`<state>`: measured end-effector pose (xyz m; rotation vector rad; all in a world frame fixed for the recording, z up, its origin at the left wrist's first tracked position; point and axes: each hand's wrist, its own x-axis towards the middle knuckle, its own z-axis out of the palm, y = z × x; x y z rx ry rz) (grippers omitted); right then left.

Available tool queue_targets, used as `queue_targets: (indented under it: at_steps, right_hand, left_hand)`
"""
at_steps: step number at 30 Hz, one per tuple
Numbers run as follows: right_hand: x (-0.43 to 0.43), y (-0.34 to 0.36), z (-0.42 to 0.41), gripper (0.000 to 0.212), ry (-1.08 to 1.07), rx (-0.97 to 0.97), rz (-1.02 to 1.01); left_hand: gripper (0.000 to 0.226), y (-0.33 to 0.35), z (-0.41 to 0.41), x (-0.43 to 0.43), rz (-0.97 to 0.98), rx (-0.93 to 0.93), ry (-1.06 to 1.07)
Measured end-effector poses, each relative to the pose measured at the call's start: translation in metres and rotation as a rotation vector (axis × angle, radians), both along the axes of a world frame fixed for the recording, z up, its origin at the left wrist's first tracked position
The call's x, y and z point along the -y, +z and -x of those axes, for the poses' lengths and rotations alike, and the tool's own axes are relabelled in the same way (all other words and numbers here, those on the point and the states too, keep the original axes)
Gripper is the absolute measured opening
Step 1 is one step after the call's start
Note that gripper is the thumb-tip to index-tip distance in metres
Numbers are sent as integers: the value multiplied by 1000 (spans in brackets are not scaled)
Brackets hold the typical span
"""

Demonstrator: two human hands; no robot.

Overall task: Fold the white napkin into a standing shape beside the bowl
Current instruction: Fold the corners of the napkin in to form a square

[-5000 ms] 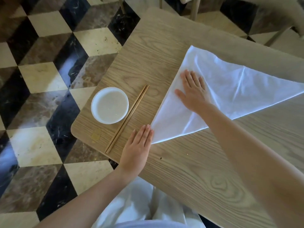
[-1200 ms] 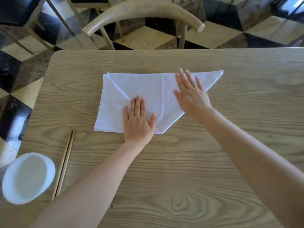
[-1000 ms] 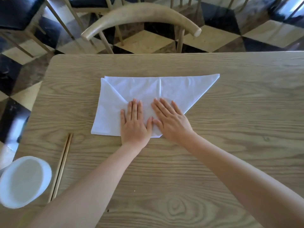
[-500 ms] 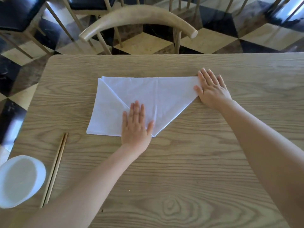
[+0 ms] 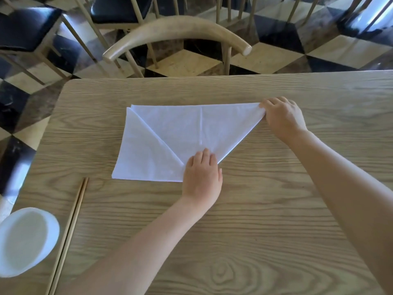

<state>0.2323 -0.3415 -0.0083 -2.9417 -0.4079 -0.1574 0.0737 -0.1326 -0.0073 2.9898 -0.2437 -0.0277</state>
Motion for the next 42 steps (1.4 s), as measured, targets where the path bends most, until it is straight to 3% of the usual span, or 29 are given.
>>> queue_targets:
  at_steps: [4,7,12,19,27,30,32,42]
  right_hand:
    - [-9,9,-9,12,-47,-5,-50]
    - [-21,22,-10,14,-62,-63,-275]
    - [-60,58,-3,10,89,-109,-494]
    - [-123,90,-1,18,170,-111,-717]
    - [-159,47,67,44,107,-282,-493]
    - [-173,29,98,41,103,-207,-294]
    - [-177,21,111,36,74,-141,-218]
    - [-166,-14,138,25,47,35,-309]
  left_hand:
    - [30,6,-29,21,49,25,-45]
    - [41,6,-48,32,178,1,33]
    - [52,38,-100,28,925,-101,369]
    - [19,73,-127,-31,1392,-79,498]
    - [8,47,-139,-124,1451,-100,796]
    - [14,38,-140,-148,1444,-88,850]
    - [6,33,-142,-159,1400,-88,840]
    - [27,16,-159,-187,1022,-13,732]
